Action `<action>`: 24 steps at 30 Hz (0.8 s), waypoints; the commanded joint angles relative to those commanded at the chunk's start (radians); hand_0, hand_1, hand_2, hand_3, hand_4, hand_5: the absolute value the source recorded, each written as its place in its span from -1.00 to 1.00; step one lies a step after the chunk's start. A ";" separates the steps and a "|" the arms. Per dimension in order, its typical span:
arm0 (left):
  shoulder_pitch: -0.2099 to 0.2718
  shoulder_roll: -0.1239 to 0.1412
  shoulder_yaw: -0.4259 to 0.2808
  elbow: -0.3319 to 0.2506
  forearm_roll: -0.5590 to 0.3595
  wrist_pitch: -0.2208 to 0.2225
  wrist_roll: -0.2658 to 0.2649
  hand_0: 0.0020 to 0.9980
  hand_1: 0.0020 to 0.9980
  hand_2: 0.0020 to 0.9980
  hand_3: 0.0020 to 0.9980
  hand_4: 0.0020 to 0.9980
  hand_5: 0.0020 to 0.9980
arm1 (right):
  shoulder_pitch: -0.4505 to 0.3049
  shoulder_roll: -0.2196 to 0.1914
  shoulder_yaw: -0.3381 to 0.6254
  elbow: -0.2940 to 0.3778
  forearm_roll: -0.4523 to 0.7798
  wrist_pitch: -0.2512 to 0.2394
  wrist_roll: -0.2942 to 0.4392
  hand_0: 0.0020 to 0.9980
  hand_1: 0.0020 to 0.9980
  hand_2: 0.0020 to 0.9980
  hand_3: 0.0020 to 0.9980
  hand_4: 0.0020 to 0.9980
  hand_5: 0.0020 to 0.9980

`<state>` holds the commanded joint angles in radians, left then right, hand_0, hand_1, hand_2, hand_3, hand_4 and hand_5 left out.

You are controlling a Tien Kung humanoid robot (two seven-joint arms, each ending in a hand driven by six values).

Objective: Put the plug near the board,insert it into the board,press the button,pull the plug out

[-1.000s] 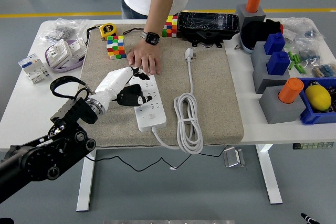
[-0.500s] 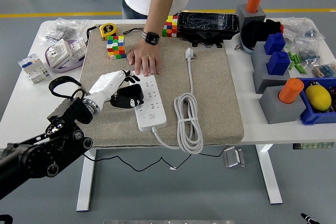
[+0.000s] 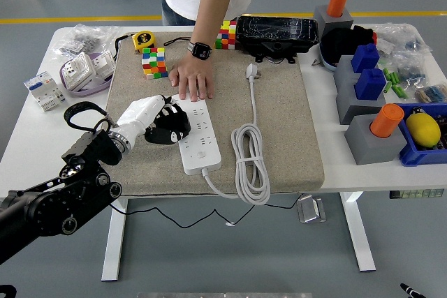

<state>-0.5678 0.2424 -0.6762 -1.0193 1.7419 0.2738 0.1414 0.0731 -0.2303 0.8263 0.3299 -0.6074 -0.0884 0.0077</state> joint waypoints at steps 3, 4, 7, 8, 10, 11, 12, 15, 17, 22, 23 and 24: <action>0.002 0.002 -0.003 -0.007 -0.005 0.006 -0.021 -0.35 -0.15 -0.05 0.09 0.42 -1.00 | 0.000 0.000 0.000 0.000 0.000 0.000 0.000 0.21 0.28 0.27 0.11 0.91 -0.03; 0.003 0.002 -0.004 -0.008 -0.009 0.010 -0.032 -0.35 -0.15 -0.05 0.09 0.42 -1.00 | 0.000 0.000 0.000 0.000 0.000 0.000 0.000 0.21 0.28 0.27 0.11 0.91 -0.03; 0.005 0.004 -0.006 -0.008 -0.025 0.026 -0.068 -0.35 -0.19 -0.10 0.06 0.39 -1.00 | 0.000 0.000 -0.002 0.000 0.000 0.000 0.000 0.21 0.28 0.27 0.11 0.91 -0.03; 0.006 0.005 -0.009 -0.008 -0.031 0.033 -0.082 -0.35 -0.19 -0.10 0.06 0.39 -1.00 | 0.000 0.000 -0.002 0.001 0.000 0.000 0.000 0.21 0.28 0.27 0.11 0.91 -0.03; 0.008 0.006 -0.011 -0.009 -0.038 0.043 -0.098 -0.35 -0.19 -0.10 0.06 0.39 -1.00 | 0.000 0.000 -0.001 0.000 0.000 0.000 0.000 0.21 0.28 0.27 0.11 0.91 -0.03; 0.011 0.008 -0.016 -0.010 -0.041 0.051 -0.111 -0.35 -0.19 -0.10 0.06 0.39 -1.00 | 0.000 0.000 -0.001 0.001 0.000 0.000 0.000 0.21 0.28 0.27 0.11 0.91 -0.03; 0.013 0.010 -0.019 -0.010 -0.044 0.055 -0.118 -0.36 -0.20 -0.12 0.06 0.38 -1.00 | 0.000 0.000 -0.001 0.000 0.000 0.000 0.000 0.21 0.28 0.27 0.11 0.91 -0.03; 0.017 0.013 -0.030 0.001 -0.048 0.069 -0.131 -0.36 -0.20 -0.12 0.06 0.38 -1.00 | 0.000 0.000 0.000 0.000 0.000 0.000 0.000 0.21 0.28 0.27 0.11 0.91 -0.03; 0.020 0.016 -0.039 0.014 -0.047 0.074 -0.134 -0.36 -0.20 -0.12 0.06 0.38 -1.00 | 0.000 0.000 -0.001 0.000 0.000 0.000 0.000 0.21 0.28 0.27 0.11 0.91 -0.03; 0.029 0.024 -0.058 0.056 -0.047 0.091 -0.139 -0.35 -0.21 -0.14 0.06 0.38 -1.00 | 0.000 0.000 -0.004 0.000 0.001 0.000 0.000 0.21 0.28 0.27 0.11 0.91 -0.03; 0.029 0.025 -0.059 0.061 -0.047 0.093 -0.138 -0.35 -0.21 -0.14 0.06 0.38 -1.00 | 0.000 0.000 -0.004 0.000 0.001 0.000 0.000 0.21 0.28 0.27 0.11 0.91 -0.03; 0.030 0.026 -0.061 0.073 -0.047 0.096 -0.138 -0.33 -0.19 -0.12 0.07 0.39 -0.99 | 0.000 0.000 -0.005 0.000 0.001 0.001 0.000 0.21 0.28 0.27 0.11 0.91 -0.03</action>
<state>-0.5377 0.2686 -0.7371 -0.9467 1.6948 0.3698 0.0031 0.0729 -0.2298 0.8208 0.3299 -0.6061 -0.0878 0.0081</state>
